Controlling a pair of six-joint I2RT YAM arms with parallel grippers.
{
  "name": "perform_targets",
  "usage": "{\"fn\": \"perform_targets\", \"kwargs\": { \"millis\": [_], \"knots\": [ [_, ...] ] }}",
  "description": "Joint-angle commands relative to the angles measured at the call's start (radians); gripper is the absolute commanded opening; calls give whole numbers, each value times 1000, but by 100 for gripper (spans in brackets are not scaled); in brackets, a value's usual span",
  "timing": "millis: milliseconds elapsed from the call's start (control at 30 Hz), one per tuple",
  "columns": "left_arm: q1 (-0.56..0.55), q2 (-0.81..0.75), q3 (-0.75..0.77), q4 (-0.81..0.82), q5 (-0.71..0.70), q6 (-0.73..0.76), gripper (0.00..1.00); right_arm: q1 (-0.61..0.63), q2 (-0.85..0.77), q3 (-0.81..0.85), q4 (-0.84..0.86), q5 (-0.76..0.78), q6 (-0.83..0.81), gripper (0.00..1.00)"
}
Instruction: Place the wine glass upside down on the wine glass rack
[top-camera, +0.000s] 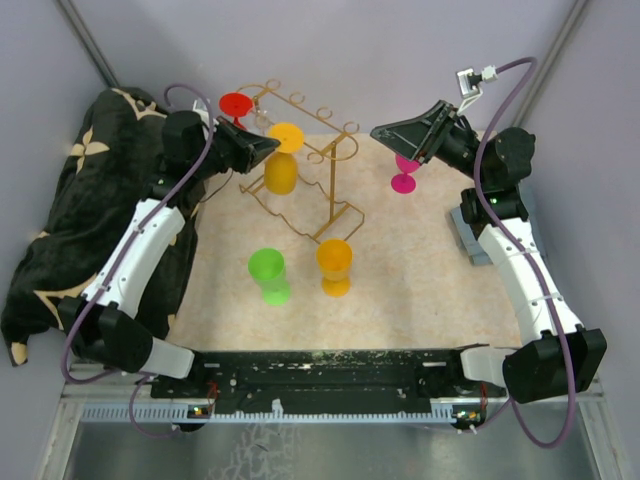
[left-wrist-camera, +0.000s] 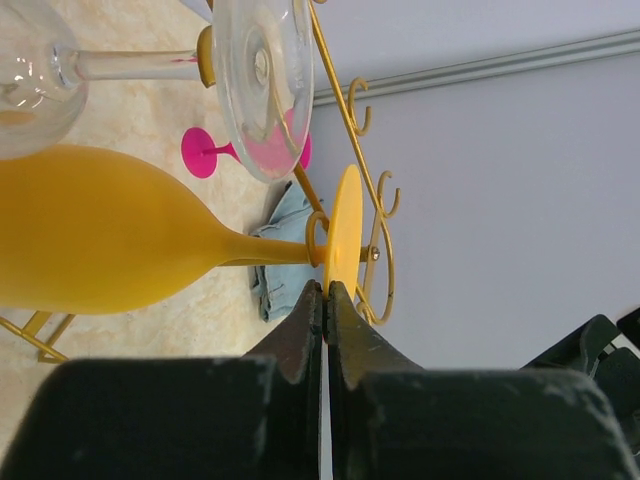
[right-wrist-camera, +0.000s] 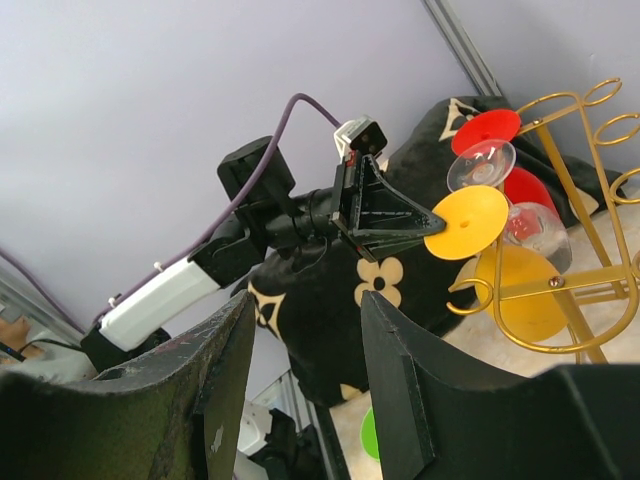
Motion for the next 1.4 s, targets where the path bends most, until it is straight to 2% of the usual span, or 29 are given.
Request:
{"fn": "perform_targets", "kwargs": {
  "millis": [0,700,767,833,967,1033,1367],
  "knots": [
    [4,5,45,69,8,15,0,-8,-34,-1,25,10,-21,47],
    [-23,75,48,117,135,2,1,-8,-27,-16,42,9,-15,47],
    [-25,68,39,116,135,3,9,-8,-25,-16,42,9,-16,47],
    [-26,59,32,116,134,5,11,-8,-23,-20,50,9,-10,47],
    [-26,43,23,108,132,8,23,-8,-19,-24,65,11,1,47],
    [-27,35,21,105,132,7,31,-9,-19,-25,69,11,3,47],
    [-26,-20,-6,70,137,15,49,-8,-19,-35,75,11,4,47]
  ]
}}
